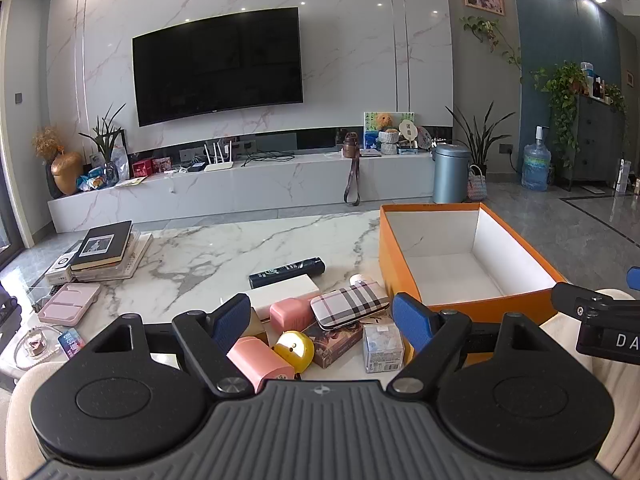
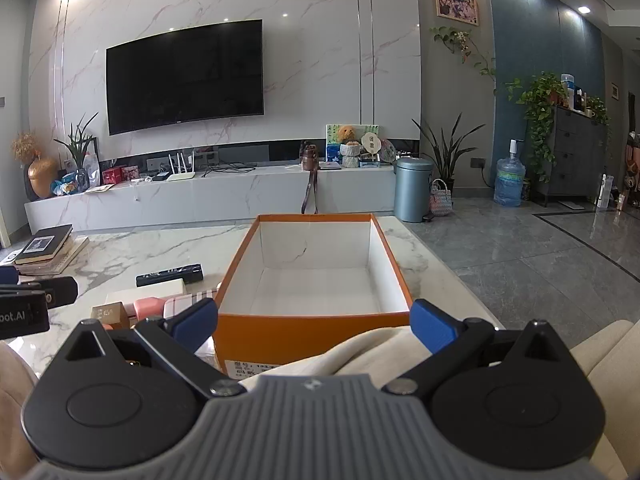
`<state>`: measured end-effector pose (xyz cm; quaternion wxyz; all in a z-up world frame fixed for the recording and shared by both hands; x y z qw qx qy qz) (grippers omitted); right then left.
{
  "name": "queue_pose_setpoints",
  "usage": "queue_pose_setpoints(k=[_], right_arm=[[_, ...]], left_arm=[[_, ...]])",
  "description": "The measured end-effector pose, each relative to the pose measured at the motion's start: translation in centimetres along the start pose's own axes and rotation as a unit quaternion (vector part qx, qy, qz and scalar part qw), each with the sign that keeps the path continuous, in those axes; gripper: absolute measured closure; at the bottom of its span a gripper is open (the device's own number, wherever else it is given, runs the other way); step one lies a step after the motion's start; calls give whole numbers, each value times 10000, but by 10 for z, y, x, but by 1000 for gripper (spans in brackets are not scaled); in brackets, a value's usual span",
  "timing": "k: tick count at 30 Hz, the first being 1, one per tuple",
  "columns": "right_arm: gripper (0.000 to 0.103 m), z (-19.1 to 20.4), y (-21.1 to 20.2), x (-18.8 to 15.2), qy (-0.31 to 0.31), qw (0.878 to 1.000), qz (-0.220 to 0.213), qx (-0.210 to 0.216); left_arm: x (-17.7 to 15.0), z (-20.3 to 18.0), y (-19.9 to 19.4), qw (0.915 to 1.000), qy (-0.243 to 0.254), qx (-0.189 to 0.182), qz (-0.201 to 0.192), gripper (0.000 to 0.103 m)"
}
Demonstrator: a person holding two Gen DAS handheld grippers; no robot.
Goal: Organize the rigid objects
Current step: 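Move both tools toward the cluster of items beside the orange box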
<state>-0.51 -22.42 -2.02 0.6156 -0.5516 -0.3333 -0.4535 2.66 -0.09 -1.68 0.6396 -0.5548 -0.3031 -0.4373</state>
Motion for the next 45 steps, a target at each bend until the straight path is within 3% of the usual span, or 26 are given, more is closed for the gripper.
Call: queue_pose_setpoints(k=[34,45], right_arm=[[2,4,9,-2,-108,9998,150,-14],[2,8,13,-3,-200,9994,275,66]], left_arm=[[-4,5,3,10000,-50,-1,50,8],[-10,6,9,9995,-129,-132,244,8]])
Point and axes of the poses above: each gripper's, at about its wrist camera, not at the fingertips, and y roughly the way its jaws point, z to its left, x to its top, the point moved 3 cm from there along y, roughly the way its jaws point, and after that the axes turned 9 degrees about y, right-handed, at the moved point
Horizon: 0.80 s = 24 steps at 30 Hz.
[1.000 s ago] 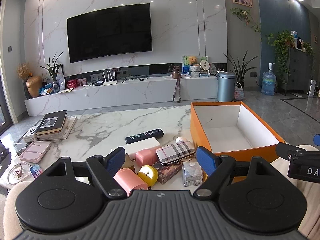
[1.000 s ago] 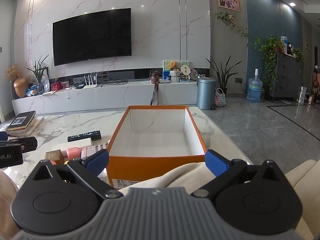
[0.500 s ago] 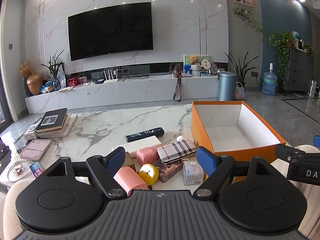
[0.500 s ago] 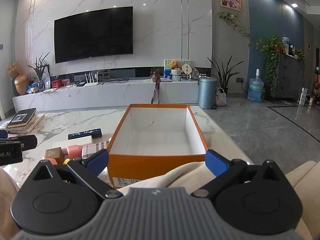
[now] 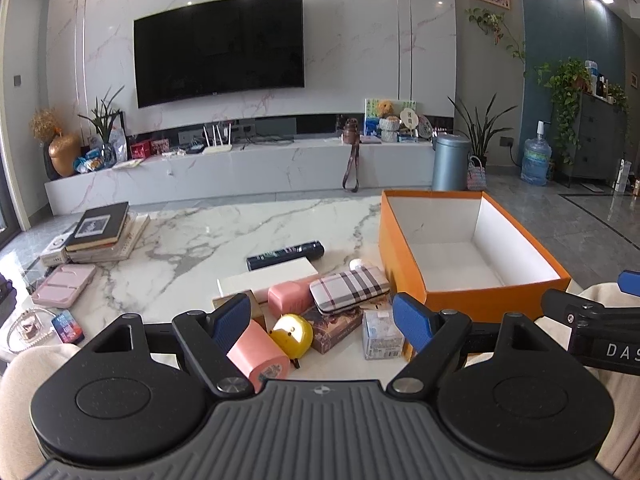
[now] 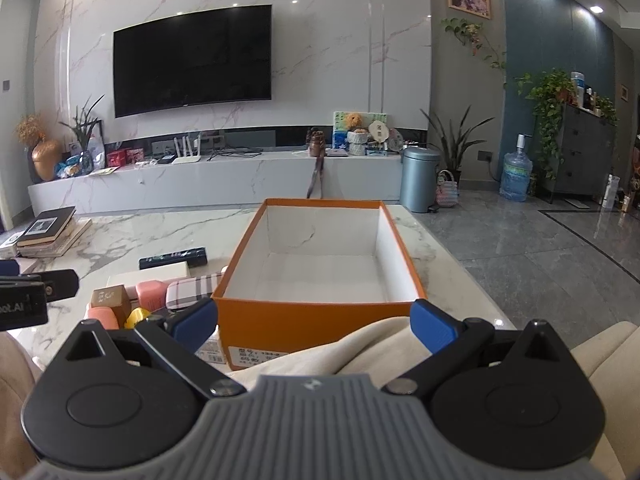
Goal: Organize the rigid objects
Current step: 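Move both tools toward the cluster of items beside the orange box, then grasp the pink cup with the left tool while the right tool approaches the pink pump bottle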
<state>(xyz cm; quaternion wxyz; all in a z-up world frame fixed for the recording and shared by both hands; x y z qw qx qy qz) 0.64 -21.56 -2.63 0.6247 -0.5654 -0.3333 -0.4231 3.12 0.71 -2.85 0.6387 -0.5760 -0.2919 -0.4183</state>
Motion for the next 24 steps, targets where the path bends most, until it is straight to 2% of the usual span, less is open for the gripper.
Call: queue_pose_setpoints(k=[9,11,15,17,19,24], right_arm=[[4,13,21,6,-36,9981,349,505],[16,22,31,10,-73,9969,435,652],[23,43,55,15,-150,9924,731,980],[32,56,69,15,-199,9885,931,1173],[38,70,82,15,-271,9841,1119,1352],[51,105,118,9,-367,9715,1625,1689]], left_arm=[[-2,16,14,9982,-284,-361,390,13],[-3,25,22,9965,-437,-438,561,16],[-5,47,39,9912,-813,-622,844,35],[-5,58,49,9883,-954,-589,1031,42],[-5,70,60,9839,-1164,-590,1222,43],[-8,100,90,9667,-1790,-590,1729,44]])
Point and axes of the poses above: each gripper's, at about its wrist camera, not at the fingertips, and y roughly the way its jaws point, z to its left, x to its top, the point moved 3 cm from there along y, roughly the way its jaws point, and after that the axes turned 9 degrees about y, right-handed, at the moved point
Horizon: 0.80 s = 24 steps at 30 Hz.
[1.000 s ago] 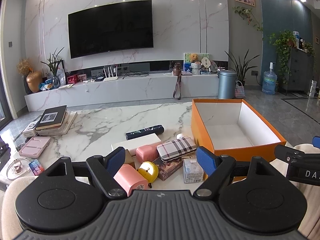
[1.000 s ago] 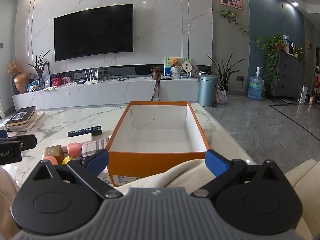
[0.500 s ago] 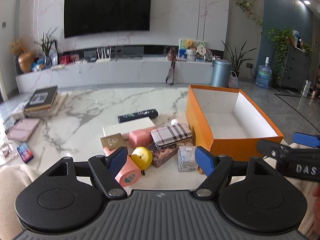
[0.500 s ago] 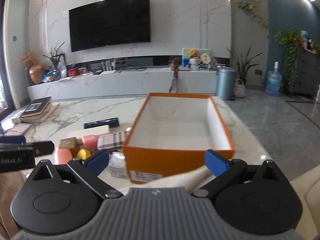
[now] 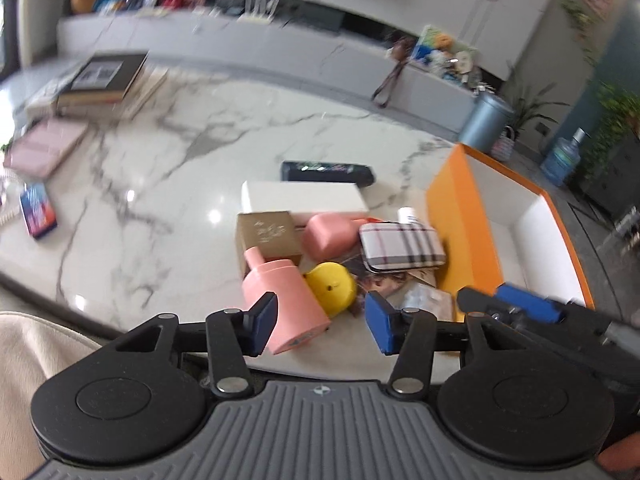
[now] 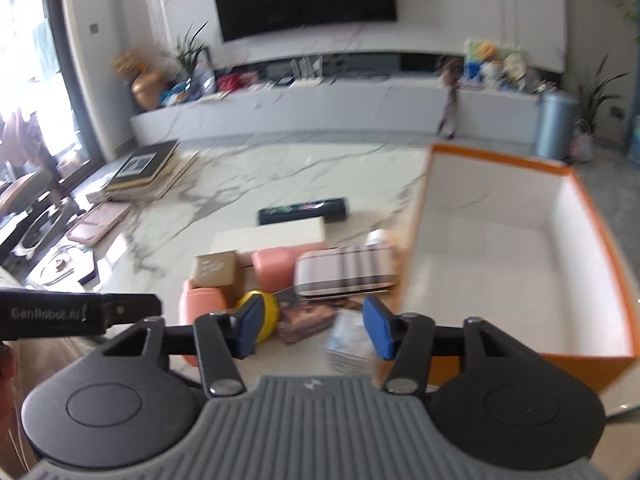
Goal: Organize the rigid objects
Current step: 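Grasp the pink cup with the left tool while the right tool approaches the pink pump bottle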
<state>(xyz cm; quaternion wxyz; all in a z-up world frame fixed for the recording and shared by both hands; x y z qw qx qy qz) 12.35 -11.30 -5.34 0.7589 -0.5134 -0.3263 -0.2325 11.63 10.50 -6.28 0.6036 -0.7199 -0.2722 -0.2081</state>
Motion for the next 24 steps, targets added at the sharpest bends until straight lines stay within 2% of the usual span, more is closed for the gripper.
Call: queue_pose_setpoints(k=[4,10,14,23,24], right_arm=[[58,14,30,4,-29,9992,372,162],[65,23,71,3,-202,9968,764,121],[71,27,90,1,-153,9939,1066,225],[72,38,112,-15,-368,9886,1423,331],[72,38,113,-15,-362,9884,1433,339]], left_arm=[[10,14,26,9984,-395,51,402,44],[13,28,63,9899,-1008,154,989,35],[15,24,76,9880,-933,225,1207,32],[17,28,100,9837,-826,442,1537,33],[18,29,101,9834,-808,451,1559,35]])
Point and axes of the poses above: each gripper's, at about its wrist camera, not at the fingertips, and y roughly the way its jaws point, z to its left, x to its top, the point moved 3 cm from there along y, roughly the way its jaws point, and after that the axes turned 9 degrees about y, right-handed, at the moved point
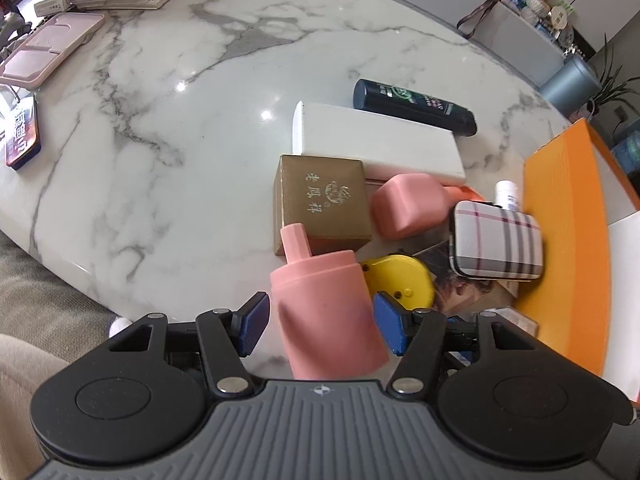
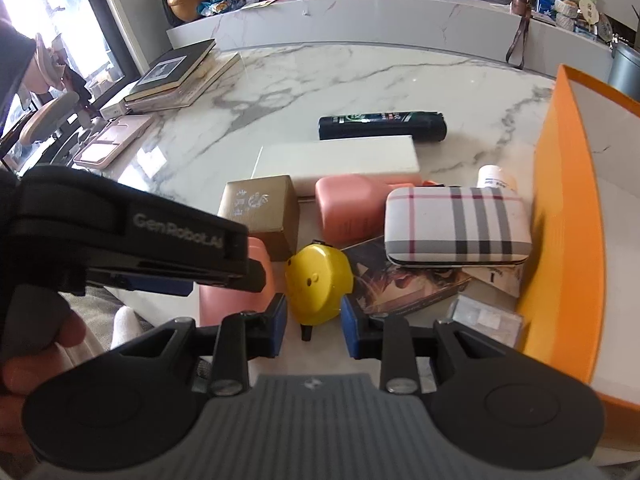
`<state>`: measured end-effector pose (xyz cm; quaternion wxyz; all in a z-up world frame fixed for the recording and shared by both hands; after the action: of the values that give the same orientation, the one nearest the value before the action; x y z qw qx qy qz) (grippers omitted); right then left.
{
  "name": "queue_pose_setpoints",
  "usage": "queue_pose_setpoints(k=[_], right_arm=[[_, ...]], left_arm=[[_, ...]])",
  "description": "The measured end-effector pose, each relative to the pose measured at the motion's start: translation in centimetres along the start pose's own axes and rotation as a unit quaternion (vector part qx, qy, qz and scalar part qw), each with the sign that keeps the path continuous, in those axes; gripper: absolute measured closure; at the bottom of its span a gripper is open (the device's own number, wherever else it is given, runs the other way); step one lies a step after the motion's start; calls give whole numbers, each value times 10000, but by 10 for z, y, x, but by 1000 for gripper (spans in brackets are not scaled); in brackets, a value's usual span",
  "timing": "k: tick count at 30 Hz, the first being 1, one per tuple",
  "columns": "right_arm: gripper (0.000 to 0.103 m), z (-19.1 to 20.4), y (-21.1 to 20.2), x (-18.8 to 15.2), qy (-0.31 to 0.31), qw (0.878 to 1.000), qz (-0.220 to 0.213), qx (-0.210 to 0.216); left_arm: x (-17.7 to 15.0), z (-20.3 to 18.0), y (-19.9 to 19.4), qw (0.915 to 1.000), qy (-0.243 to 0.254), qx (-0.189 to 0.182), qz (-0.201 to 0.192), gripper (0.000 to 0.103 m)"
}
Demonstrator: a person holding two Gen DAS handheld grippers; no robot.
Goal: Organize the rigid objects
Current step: 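Grasp the pink cup with the left tool while the right tool approaches the pink pump bottle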
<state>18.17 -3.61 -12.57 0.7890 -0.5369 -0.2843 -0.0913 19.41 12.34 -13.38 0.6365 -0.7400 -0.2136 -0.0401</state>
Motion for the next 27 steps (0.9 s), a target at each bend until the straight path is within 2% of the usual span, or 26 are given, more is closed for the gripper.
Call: queue_pose_setpoints(k=[4,7,8,11,13,14,15,18,19,21,23,27], right_arm=[[72,-1,2,2,37,10000,42,11],[72,-4,-1,6,132,9999,15,14],[72,-5,-3,9,184,9998,-3,25],[71,-11,-5,18,487,9988,-49,95],[71,-12,-4,24,694,9975,-69,122],[71,-13,-3,26,768,9970,-71,109],[71,-13,-2,27,829,9965,-71,101],[71,-12,0,26,887,9960,-13,122],[71,-10,0,24,820,9966,3,91],[72,-7,-1,19,622,9981,-37,-38],[72,-4,-2,13,455,9988,-87,-134],[71,-2,2,3,307,9994,-9,-154]], left_arm=[[3,1,-1,9999,89,-104,2,47],[6,1,-11,9993,253,-186,-177,72],[8,1,-16,9990,328,-199,-245,88],[11,2,-20,9983,488,-147,-289,91],[10,5,-17,9987,438,-138,-221,90],[10,7,-18,9990,381,-136,-212,86],[10,8,-17,9992,320,-113,-199,76],[10,9,-14,9994,289,-115,-165,56],[10,9,-13,9995,262,-137,-123,53],[8,8,-8,9994,219,-252,11,40],[6,5,-2,9993,204,-294,53,35],[1,6,10,9991,32,-343,241,32]])
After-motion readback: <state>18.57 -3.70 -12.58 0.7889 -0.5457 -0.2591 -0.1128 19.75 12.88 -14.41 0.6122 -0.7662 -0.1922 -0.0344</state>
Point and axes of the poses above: each gripper's, at about its wrist camera, not at the fingertips, and y roughly the way its jaws point, z to its left, x to its top, the point moved 3 cm from there along y, roughly the way its jaws point, and after that the axes turned 9 degrees about y, right-handed, at the moved point
